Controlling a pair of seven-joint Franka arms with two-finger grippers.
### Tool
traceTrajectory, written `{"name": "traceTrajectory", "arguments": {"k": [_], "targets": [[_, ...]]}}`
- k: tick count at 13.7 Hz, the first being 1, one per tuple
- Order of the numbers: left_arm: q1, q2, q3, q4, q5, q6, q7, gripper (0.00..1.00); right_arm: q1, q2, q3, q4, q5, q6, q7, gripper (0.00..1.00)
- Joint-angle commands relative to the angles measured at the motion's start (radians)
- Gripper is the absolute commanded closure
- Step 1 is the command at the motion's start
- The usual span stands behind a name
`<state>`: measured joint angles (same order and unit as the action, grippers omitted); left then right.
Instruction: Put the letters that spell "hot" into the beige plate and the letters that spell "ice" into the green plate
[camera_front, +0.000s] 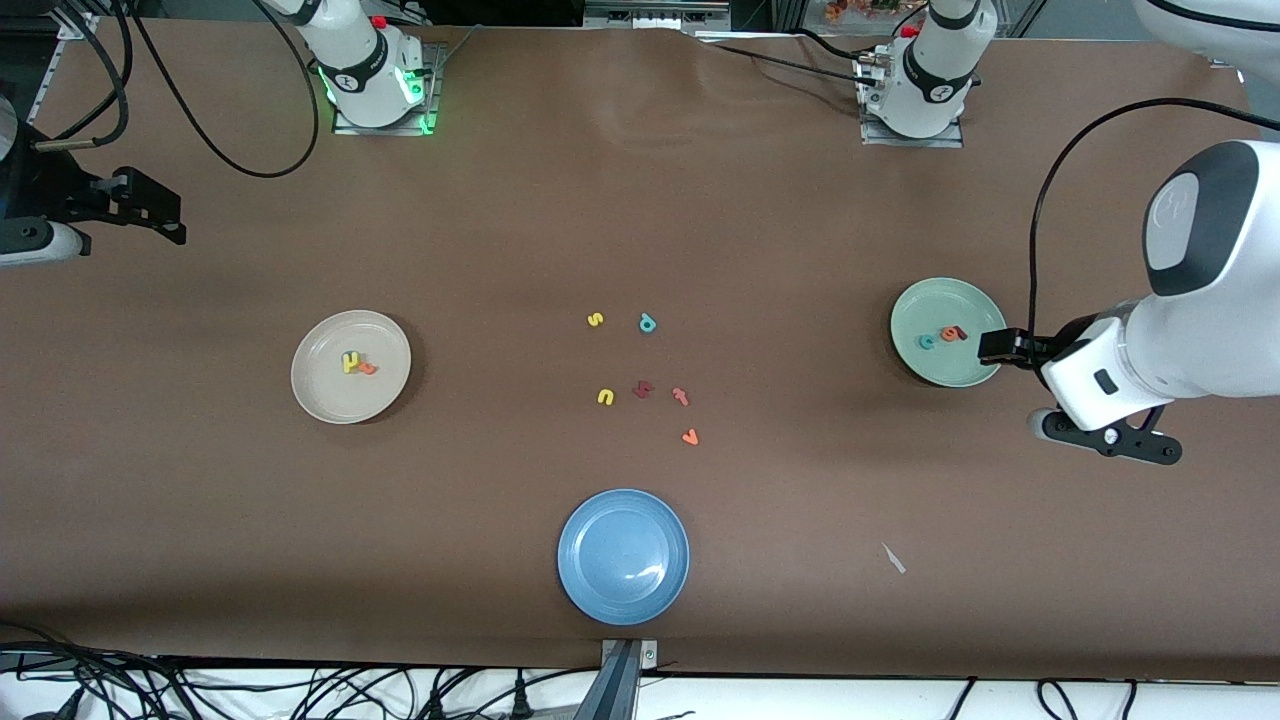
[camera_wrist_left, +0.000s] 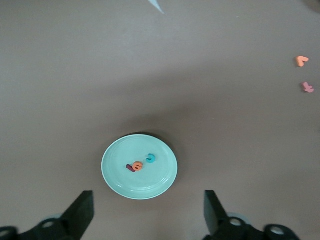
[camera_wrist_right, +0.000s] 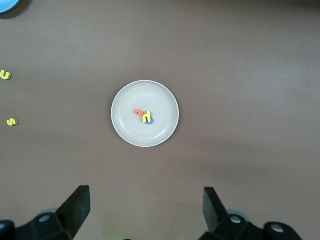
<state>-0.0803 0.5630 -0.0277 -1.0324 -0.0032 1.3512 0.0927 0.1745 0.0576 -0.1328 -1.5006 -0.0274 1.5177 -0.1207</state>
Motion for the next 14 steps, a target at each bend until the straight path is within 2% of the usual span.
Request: {"name": "traceTrajectory", "arguments": {"k": [1, 2, 3, 4, 6, 8, 10, 12, 13, 14], "targets": [[0.036, -0.064, 0.003, -0.040, -0.032, -0.004, 0.004, 0.30, -0.001, 0.019, 0.004, 0.034, -0.014, -0.019, 0.004, 0.00], [0.054, -0.066, -0.003, -0.040, -0.034, -0.004, 0.005, 0.03, -0.001, 0.021, 0.004, 0.034, -0.014, -0.019, 0.004, 0.00], [0.054, -0.069, -0.005, -0.040, -0.034, -0.004, 0.005, 0.09, -0.001, 0.021, 0.004, 0.034, -0.016, -0.020, 0.004, 0.00], [0.056, -0.081, -0.005, -0.038, -0.034, -0.003, 0.005, 0.09, -0.001, 0.021, 0.004, 0.034, -0.016, -0.019, 0.004, 0.00], [0.071, -0.110, -0.005, -0.047, -0.034, -0.001, 0.007, 0.27, -0.003, 0.021, 0.002, 0.034, -0.014, -0.019, 0.000, 0.00], [0.071, -0.144, -0.005, -0.106, -0.034, 0.060, 0.038, 0.25, -0.003, 0.021, 0.002, 0.034, -0.014, -0.019, -0.004, 0.00], [0.071, -0.242, -0.003, -0.271, -0.032, 0.199, 0.039, 0.17, -0.003, 0.021, 0.002, 0.033, -0.014, -0.019, -0.005, 0.00], [0.071, -0.355, -0.005, -0.468, -0.029, 0.372, 0.039, 0.01, -0.004, 0.021, 0.002, 0.033, -0.014, -0.019, -0.005, 0.00], [0.071, -0.385, -0.005, -0.518, -0.029, 0.411, 0.041, 0.01, -0.004, 0.021, 0.002, 0.033, -0.014, -0.019, -0.005, 0.00], [0.073, -0.390, -0.003, -0.526, -0.029, 0.411, 0.051, 0.00, -0.004, 0.021, 0.002, 0.033, -0.014, -0.019, -0.005, 0.00]]}}
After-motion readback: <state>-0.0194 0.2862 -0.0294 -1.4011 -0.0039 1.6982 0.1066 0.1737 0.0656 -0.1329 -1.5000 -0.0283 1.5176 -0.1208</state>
